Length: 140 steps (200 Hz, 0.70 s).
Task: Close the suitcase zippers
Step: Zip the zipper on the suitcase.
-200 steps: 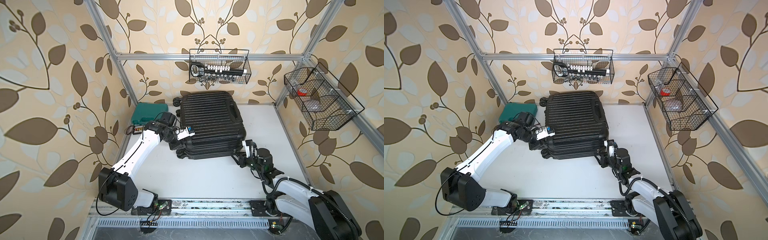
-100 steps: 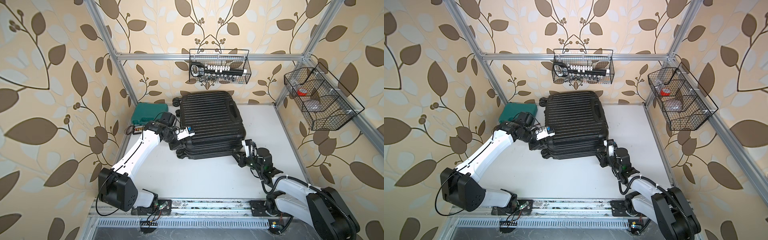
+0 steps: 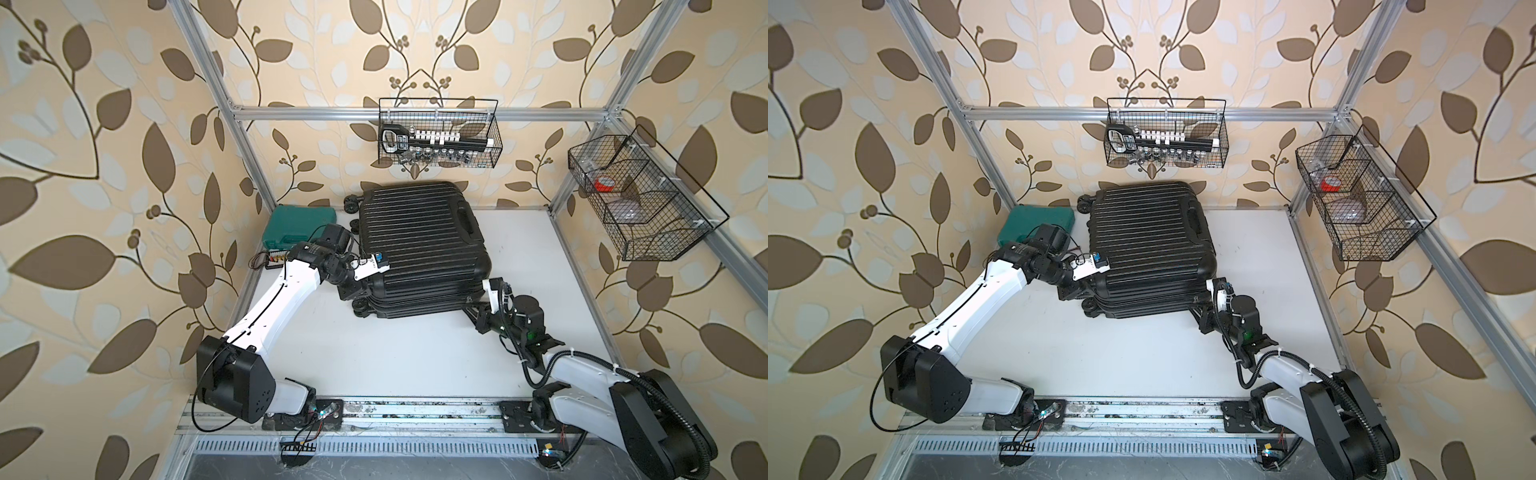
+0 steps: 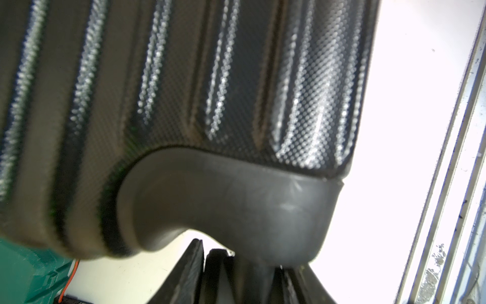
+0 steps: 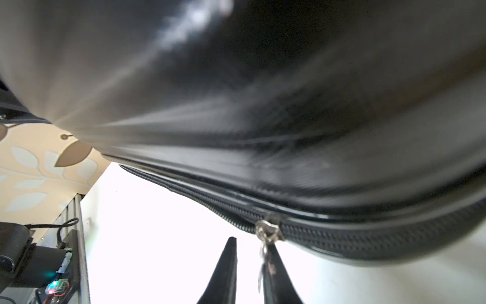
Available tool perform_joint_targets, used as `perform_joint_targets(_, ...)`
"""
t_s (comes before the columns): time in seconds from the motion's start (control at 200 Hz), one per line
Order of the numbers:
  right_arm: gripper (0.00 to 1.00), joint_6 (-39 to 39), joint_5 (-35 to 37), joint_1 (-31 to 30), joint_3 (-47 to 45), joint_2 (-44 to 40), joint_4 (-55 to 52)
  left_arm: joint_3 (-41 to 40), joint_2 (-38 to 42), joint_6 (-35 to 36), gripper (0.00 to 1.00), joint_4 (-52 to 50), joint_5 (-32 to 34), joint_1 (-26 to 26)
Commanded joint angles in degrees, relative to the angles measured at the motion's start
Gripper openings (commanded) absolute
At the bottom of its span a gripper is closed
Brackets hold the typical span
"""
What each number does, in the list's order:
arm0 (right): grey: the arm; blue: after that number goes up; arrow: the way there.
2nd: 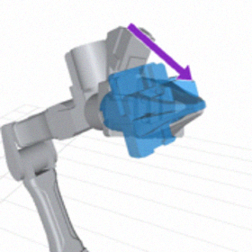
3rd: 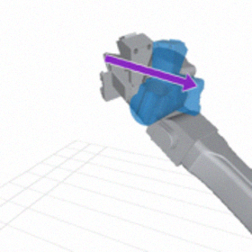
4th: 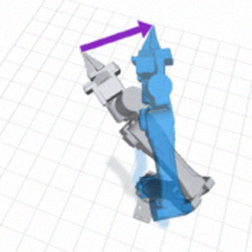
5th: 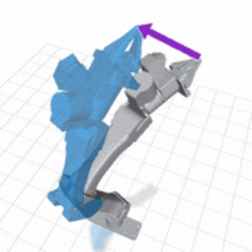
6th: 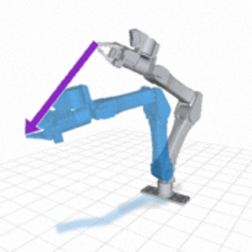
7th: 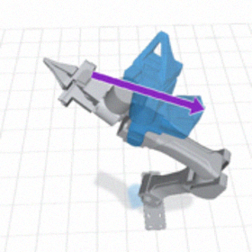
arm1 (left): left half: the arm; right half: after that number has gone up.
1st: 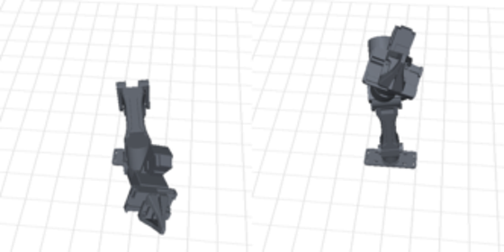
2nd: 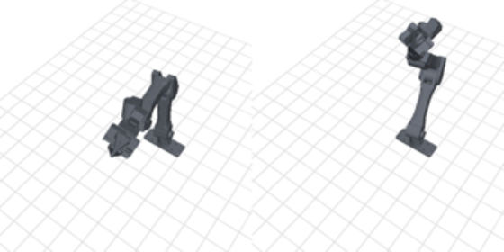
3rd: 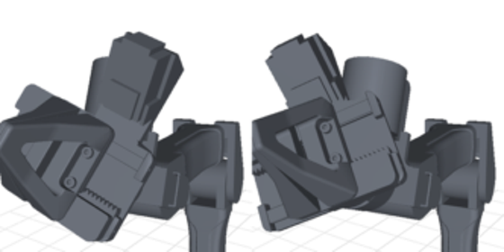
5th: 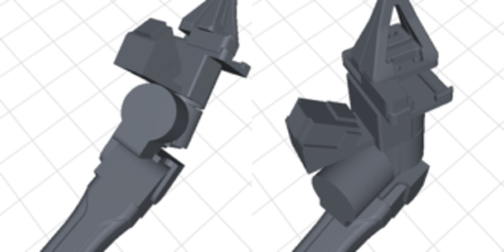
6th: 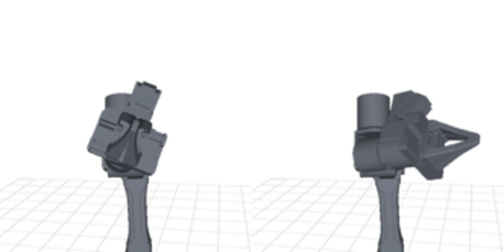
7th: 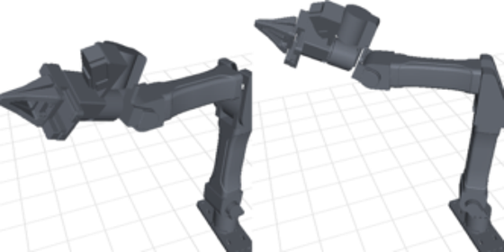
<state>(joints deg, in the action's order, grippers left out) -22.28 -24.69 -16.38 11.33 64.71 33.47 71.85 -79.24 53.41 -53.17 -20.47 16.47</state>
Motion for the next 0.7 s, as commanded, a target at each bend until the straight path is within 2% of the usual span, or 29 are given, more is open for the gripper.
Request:
perform_joint_targets(0.0, 0.2, 0.2, 0.4, 0.1, -0.1, 0.8, 4.0, 0.9, 3.8, -2.4, 0.38, 2.1, 0.6, -0.6)
perform_joint_targets(0.12, 0.21, 0.1, 1.1, 0.1, 0.4, 2.0, 4.6, 0.8, 3.8, -2.4, 0.38, 2.1, 0.6, -0.6)
perform_joint_targets(0.21, 0.18, 0.3, 2.1, 0.1, 0.7, 3.0, 4.8, 0.8, 3.8, -2.4, 0.38, 2.0, 0.5, -0.6)
perform_joint_targets(0.36, 0.0, 1.1, 3.7, 0.1, 1.1, 3.3, 4.0, 0.8, 3.9, -2.2, 0.37, 1.8, -0.2, -0.6)
perform_joint_targets(0.565, 0.0, 3.0, 4.1, -0.3, 0.0, -0.5, 1.9, 2.0, 3.1, -4.1, 0.34, 3.1, -6.0, -0.5)
perform_joint_targets(0.695, 0.0, 5.5, 6.5, -3.7, 0.3, -3.2, -0.5, 4.3, 1.9, -6.4, 0.29, 3.3, -8.7, 0.5)
